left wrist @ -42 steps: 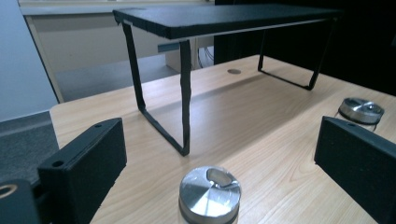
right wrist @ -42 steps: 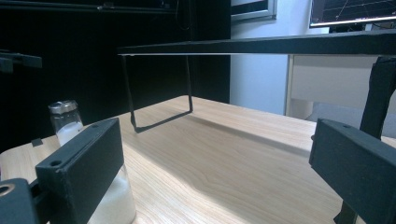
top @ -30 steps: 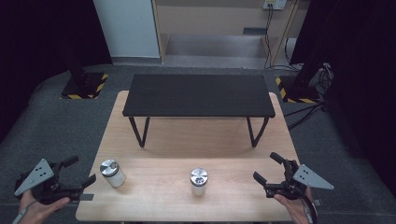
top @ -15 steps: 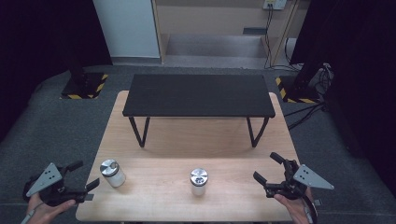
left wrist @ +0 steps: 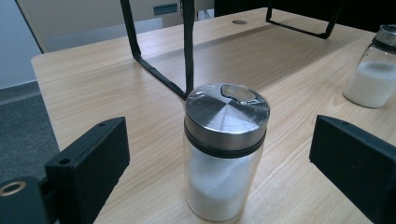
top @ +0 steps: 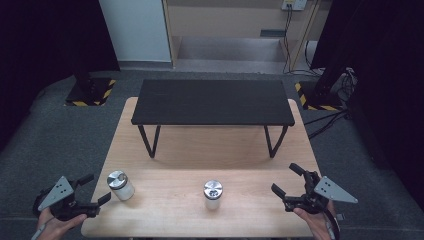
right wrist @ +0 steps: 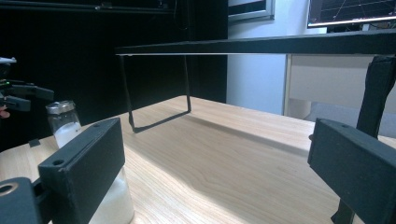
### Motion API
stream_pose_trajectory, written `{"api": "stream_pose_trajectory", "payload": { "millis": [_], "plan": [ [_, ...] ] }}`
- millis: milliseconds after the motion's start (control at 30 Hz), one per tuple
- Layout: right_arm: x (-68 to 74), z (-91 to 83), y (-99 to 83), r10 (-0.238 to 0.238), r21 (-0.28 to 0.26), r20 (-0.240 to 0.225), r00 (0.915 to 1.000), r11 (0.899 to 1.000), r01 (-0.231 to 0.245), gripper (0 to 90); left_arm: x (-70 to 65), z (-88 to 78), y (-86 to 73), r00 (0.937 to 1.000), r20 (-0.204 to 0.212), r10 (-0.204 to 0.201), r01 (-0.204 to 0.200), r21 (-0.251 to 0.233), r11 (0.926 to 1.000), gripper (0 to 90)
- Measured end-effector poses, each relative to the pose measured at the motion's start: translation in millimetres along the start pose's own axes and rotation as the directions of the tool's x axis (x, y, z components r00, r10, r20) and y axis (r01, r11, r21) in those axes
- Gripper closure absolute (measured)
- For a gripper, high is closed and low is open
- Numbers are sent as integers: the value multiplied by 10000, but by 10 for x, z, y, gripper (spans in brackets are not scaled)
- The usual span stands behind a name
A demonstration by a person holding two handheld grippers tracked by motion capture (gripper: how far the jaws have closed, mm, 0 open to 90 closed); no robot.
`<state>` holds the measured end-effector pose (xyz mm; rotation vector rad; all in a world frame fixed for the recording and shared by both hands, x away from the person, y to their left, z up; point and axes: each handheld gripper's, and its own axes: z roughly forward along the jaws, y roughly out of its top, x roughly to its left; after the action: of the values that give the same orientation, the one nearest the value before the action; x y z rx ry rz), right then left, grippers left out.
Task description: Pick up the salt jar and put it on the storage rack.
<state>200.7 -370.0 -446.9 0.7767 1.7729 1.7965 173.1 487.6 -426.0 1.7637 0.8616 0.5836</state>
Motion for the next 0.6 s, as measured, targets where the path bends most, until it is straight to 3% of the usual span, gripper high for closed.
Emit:
{"api": "stream_pose_trajectory", "payload": {
  "millis": [600],
  "plan": [
    [-3,-7,-6,80,-22,42,10000,10000,-80,42,16,177,-91,9999,118,-57,57,7,10000,46]
  ]
}}
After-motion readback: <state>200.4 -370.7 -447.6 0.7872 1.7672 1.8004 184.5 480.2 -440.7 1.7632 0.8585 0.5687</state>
